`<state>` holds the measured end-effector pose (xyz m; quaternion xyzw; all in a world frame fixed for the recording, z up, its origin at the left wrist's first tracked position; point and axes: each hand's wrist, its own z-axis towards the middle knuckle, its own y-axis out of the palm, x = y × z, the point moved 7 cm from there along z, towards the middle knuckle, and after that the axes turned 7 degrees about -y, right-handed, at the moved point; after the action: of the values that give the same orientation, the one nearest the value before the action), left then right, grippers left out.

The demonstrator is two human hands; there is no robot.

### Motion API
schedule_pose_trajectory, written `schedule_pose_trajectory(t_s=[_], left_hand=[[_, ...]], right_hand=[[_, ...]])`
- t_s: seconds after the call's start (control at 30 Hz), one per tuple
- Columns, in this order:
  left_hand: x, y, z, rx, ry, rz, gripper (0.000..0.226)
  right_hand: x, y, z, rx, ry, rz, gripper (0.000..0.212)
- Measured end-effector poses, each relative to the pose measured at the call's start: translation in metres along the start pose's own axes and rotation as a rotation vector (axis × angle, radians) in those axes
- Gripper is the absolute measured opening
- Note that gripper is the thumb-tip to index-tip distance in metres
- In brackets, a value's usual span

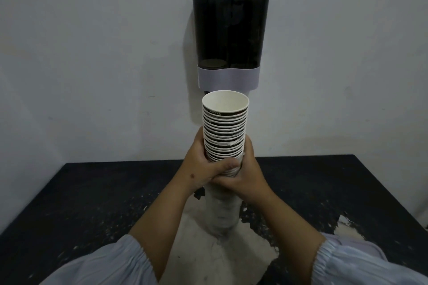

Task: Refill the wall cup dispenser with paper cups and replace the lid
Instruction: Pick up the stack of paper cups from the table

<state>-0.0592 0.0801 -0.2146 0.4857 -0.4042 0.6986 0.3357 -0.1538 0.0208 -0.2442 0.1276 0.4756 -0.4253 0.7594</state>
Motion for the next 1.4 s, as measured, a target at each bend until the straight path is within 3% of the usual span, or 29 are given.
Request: schedule_pose_trajectory(t_s=[0.17,0.5,0.63,0.77,0.97,1.2,1.4], left_hand=[[-0.027,0.005,-0.004,-0.033,-0.077,0.041,0.098],[-0.094,0.015,-0.016,-0.060,-0.263,0.060,0.080],[-0.119,0.023,-0.022,-0.069,-0.313,0.083,0.095],[-0.148,0.036,-0.036,-0.100,-0.383,0.106,0.094],[-0.159,0.037,-0.034,-0.136,-0.426,0.049,0.089],[-0.108,0.011,-0.028,-0.129,-0.231,-0.023,0.109],[-0.081,0.015,-0.020,-0.060,-0.173,-0.005,0.127]], right_hand=[[0.022,0.006,-0.014,0.002,0.100,-0.023,0.080],[0.069,0.016,-0.048,-0.063,0.272,-0.123,0.073],[0.104,0.026,-0.061,-0.169,0.509,-0.095,0.057],[0.108,0.030,-0.082,-0.193,0.460,-0.161,0.069],[0.117,0.023,-0.101,-0.378,0.456,-0.095,0.080],[0.088,0.002,-0.064,-0.253,0.407,0.026,0.127],[0.062,0.008,-0.038,-0.236,0.206,-0.002,0.116]])
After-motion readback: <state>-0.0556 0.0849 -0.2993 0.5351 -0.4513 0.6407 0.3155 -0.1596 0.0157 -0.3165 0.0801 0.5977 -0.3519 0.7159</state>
